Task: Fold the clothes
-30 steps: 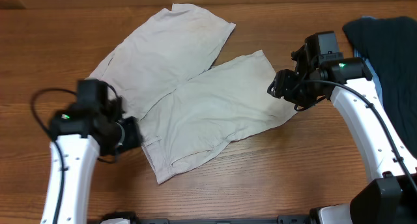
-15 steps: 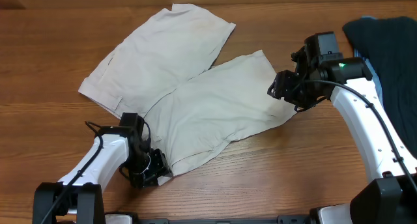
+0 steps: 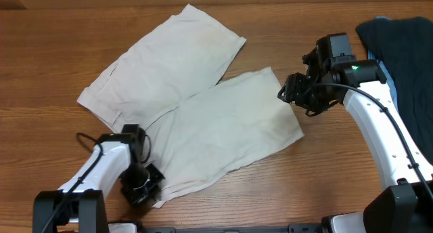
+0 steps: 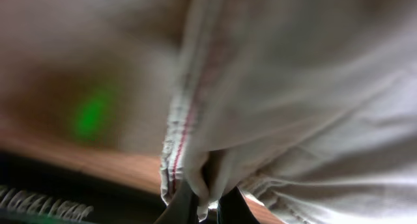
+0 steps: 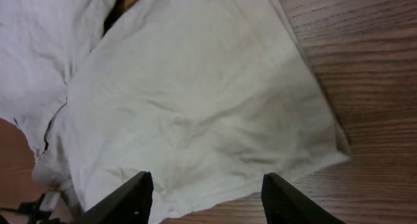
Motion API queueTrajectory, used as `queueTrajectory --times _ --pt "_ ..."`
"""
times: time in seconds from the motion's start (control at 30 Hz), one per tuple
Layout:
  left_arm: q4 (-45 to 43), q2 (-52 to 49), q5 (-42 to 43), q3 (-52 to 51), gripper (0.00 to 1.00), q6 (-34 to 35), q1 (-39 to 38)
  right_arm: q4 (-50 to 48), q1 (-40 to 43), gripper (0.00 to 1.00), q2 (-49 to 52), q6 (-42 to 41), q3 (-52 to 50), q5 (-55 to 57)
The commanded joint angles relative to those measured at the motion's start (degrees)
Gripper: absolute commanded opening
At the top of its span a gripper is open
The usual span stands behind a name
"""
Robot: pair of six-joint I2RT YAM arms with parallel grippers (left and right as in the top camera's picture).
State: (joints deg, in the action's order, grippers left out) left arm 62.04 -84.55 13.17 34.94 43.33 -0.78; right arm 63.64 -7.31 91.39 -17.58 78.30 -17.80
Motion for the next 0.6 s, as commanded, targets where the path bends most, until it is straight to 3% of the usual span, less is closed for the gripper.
queueTrajectory --times 0.0,0.1,0.17,0.27,0.33,0.37,0.4,0.57 --pt "3.85 0.72 -9.03 -0.72 0.04 9.68 10.19 -0.26 -0.2 0.58 -0.44 0.04 0.39 -0.31" --pt "4.04 0.72 -14.71 -0.7 0.04 10.19 21.22 -1.84 -0.2 0.58 -0.42 0.07 0.39 -0.74" --pt "2.38 0.72 -14.78 -0.7 0.04 7.02 26.84 -6.97 -0.79 0.57 -0.17 1.9 0.39 -3.96" --pt "1.81 0.72 -14.62 -0.68 0.04 5.9 28.59 -20.76 -3.39 0.35 2.82 2.32 0.39 -6.93" --pt "1.7 0.72 -14.14 -0.68 0.04 5.27 28.5 -32.7 -6.75 0.35 9.6 2.43 0.39 -6.03" --pt "1.51 0.72 -14.16 -0.68 0.04 5.27 28.5 -37.07 -7.78 0.55 13.29 2.4 0.39 -3.58" --pt "1.22 0.72 -14.19 -0.68 0.04 5.2 28.5 -40.35 -8.11 0.64 16.9 2.4 0.42 -0.17" --pt "0.92 0.72 -14.23 -0.68 0.04 4.17 28.5 -51.06 -6.16 0.71 31.32 -3.04 0.48 -4.92"
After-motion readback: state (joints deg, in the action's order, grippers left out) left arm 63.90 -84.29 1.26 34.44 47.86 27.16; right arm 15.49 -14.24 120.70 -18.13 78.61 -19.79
